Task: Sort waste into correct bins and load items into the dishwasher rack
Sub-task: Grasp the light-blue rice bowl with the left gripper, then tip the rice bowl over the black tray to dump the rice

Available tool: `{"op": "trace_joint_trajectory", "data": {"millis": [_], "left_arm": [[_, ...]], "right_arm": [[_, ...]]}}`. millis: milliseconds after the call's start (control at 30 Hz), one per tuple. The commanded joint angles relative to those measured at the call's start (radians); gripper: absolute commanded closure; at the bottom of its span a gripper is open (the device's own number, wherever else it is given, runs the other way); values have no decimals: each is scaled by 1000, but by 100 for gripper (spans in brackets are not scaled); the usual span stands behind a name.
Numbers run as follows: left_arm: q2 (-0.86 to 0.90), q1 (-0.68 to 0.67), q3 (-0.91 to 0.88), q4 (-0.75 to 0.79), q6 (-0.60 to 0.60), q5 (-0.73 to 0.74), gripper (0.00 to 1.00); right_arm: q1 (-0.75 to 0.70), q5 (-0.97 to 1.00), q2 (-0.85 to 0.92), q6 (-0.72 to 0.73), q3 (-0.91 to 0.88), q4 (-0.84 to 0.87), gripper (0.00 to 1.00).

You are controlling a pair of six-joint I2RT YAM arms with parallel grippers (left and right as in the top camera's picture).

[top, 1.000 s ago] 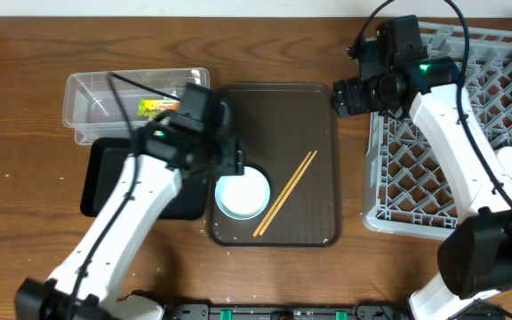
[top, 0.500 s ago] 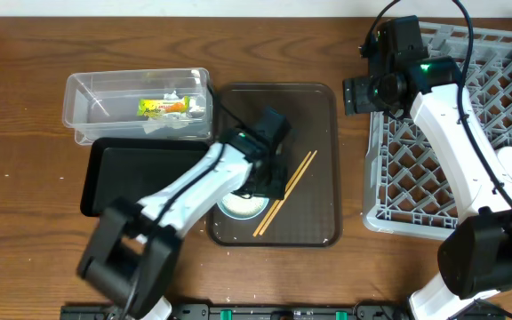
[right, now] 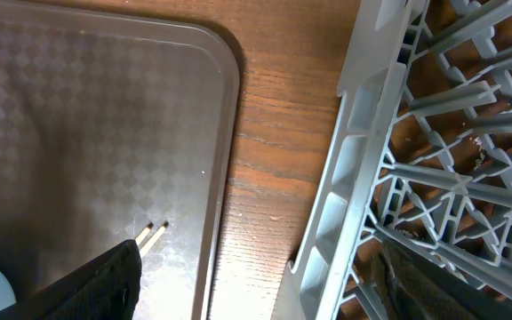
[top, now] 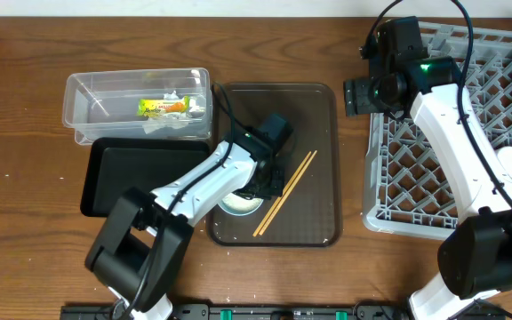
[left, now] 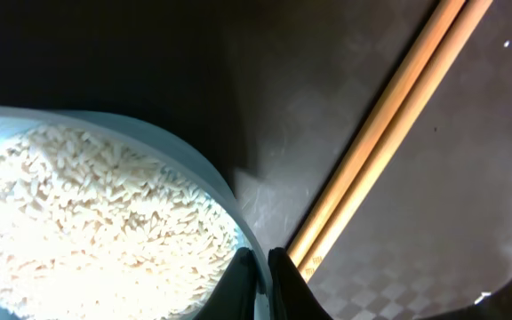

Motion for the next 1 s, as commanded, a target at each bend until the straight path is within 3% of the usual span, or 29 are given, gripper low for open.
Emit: {"op": "trace_joint_trajectory", "data": {"millis": [0, 167, 333, 767, 967], "left_arm": [[-60, 24, 41, -25, 24, -10, 94], [-216, 94, 62, -66, 61, -9, 94], [-341, 253, 62, -126, 106, 47, 94], [-341, 831, -59, -130, 479, 778, 94], [-274, 1013, -168, -125, 652, 1099, 94]], "right_arm": [[-8, 10, -2, 12, -4, -1, 17], [-13, 12, -2, 12, -4, 0, 17], [-14, 16, -2, 12, -4, 0, 17], [-14, 19, -2, 12, -4, 0, 17], [-14, 19, -2, 12, -4, 3, 17]]}}
